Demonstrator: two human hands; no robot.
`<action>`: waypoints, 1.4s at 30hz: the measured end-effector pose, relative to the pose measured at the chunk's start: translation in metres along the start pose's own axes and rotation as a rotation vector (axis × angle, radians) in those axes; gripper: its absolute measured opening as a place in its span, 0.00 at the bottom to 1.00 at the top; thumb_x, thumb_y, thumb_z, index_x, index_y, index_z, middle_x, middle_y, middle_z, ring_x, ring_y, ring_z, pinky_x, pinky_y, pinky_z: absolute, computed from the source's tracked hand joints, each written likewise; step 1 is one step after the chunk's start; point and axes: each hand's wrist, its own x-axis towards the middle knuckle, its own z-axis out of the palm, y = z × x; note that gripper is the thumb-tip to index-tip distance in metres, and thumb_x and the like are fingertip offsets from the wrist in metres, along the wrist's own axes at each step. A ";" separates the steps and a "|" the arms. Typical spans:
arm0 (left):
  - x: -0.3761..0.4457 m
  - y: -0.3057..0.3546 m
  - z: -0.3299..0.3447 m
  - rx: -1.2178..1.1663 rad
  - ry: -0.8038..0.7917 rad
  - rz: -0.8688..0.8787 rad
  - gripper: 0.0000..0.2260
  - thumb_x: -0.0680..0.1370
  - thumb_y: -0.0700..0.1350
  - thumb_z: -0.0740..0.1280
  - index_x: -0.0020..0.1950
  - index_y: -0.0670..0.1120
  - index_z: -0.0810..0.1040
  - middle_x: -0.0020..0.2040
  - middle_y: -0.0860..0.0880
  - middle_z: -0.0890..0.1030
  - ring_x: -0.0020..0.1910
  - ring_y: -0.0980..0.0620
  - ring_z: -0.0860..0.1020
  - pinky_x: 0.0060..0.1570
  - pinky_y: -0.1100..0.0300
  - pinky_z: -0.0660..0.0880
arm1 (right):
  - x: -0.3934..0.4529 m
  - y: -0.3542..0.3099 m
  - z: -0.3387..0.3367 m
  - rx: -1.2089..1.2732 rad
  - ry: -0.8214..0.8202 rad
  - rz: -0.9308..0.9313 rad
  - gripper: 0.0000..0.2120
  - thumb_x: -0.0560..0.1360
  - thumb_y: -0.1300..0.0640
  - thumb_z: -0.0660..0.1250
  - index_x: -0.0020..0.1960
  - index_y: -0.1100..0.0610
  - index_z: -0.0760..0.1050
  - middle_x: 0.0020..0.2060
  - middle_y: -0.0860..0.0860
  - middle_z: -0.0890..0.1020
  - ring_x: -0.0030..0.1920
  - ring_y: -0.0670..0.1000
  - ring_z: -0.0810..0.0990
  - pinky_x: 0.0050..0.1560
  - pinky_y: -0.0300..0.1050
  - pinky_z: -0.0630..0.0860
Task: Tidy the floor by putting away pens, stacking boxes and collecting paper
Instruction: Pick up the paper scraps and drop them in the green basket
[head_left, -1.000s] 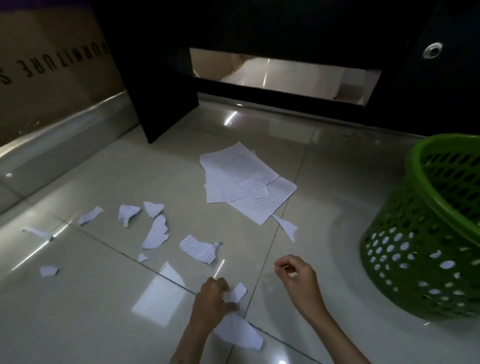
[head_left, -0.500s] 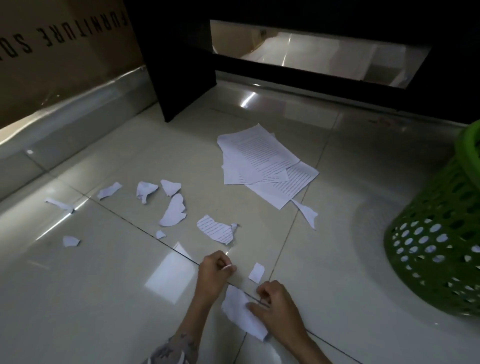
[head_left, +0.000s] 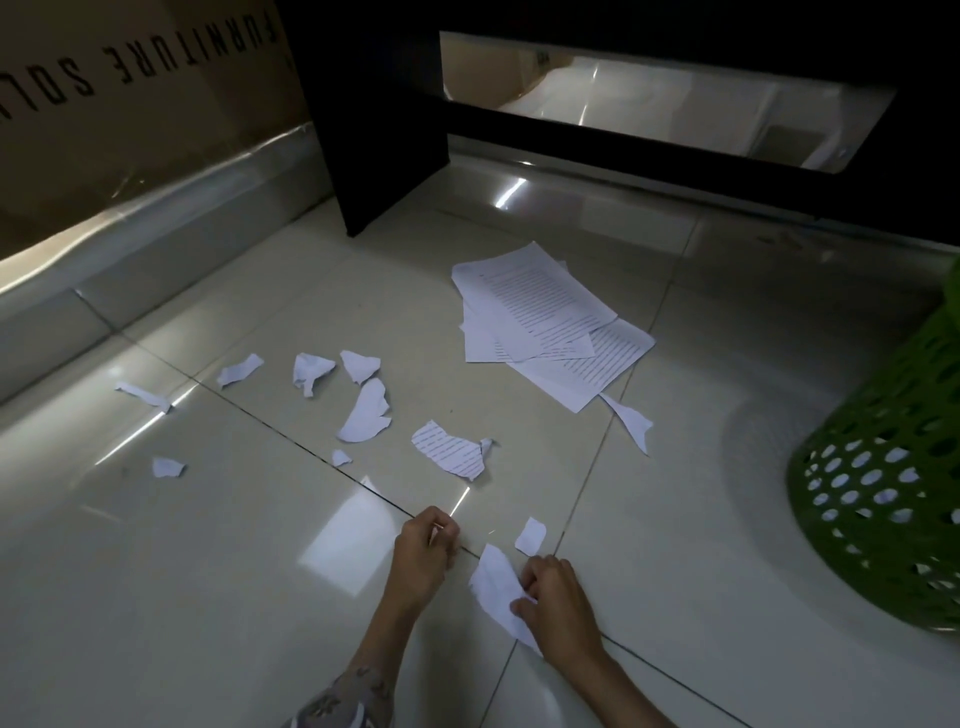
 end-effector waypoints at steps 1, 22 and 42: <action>0.000 -0.001 0.001 0.027 -0.016 0.004 0.09 0.77 0.34 0.58 0.39 0.41 0.74 0.33 0.47 0.75 0.31 0.53 0.71 0.28 0.68 0.67 | 0.002 0.002 0.001 0.011 0.000 -0.001 0.18 0.68 0.62 0.64 0.30 0.48 0.58 0.38 0.49 0.69 0.44 0.48 0.66 0.35 0.35 0.62; 0.022 0.019 0.055 0.426 -0.273 0.173 0.15 0.70 0.37 0.70 0.30 0.47 0.66 0.40 0.48 0.66 0.41 0.50 0.70 0.31 0.68 0.62 | 0.064 0.041 -0.107 0.550 0.427 0.025 0.09 0.69 0.70 0.67 0.35 0.59 0.76 0.31 0.51 0.79 0.30 0.38 0.75 0.34 0.26 0.70; 0.037 0.012 0.080 0.377 -0.155 0.145 0.21 0.68 0.33 0.68 0.29 0.49 0.58 0.27 0.53 0.65 0.28 0.58 0.62 0.27 0.66 0.60 | 0.148 0.065 -0.133 -0.363 0.428 -0.013 0.07 0.75 0.66 0.61 0.50 0.68 0.75 0.49 0.63 0.78 0.55 0.61 0.73 0.48 0.52 0.73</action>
